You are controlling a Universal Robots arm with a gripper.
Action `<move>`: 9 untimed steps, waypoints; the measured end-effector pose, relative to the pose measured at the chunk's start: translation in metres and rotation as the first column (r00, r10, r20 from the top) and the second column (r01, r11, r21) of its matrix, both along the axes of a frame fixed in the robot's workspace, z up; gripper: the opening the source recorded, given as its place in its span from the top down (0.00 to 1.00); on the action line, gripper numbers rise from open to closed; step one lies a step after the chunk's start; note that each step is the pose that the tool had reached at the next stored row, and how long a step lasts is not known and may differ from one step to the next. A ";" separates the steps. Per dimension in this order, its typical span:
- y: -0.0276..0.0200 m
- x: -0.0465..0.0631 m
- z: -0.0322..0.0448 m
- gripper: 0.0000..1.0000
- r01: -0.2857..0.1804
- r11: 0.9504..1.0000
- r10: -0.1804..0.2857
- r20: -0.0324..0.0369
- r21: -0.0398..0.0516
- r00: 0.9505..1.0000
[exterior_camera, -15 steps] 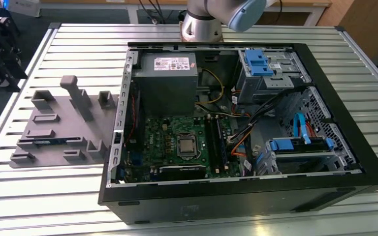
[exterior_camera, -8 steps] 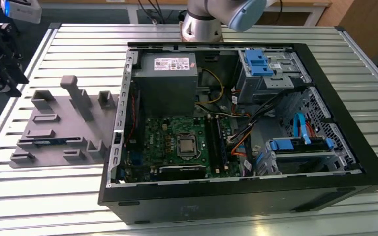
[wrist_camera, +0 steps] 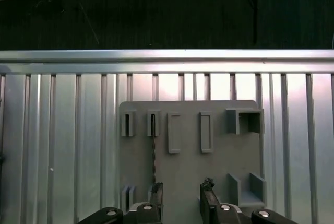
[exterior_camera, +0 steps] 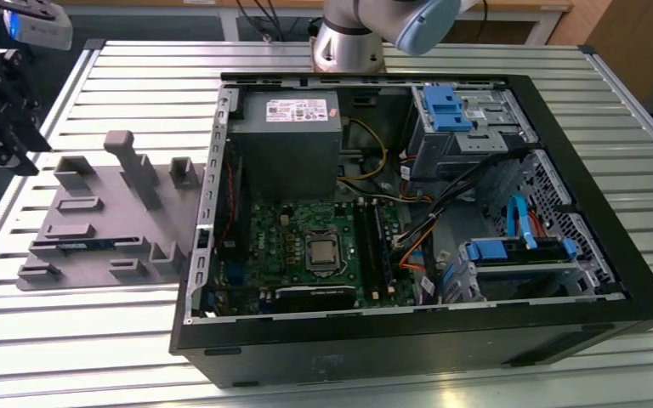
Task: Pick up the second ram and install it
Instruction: 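Pick up the second ram and move it above second insertion slot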
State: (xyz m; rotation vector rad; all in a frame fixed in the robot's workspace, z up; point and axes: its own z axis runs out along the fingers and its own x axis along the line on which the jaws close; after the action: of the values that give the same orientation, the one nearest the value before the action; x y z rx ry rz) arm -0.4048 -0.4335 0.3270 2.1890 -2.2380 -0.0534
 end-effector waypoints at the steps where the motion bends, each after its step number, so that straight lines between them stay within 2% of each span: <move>1: -0.0003 0.000 -0.0011 0.59 0.000 1.000 0.000 0.000 0.000 1.000; 9: -0.0016 -0.001 -0.0126 0.59 0.003 1.000 -0.003 0.001 0.000 1.000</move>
State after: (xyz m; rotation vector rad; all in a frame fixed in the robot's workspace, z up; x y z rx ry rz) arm -0.4057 -0.4351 0.3144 2.1861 -2.2421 -0.0523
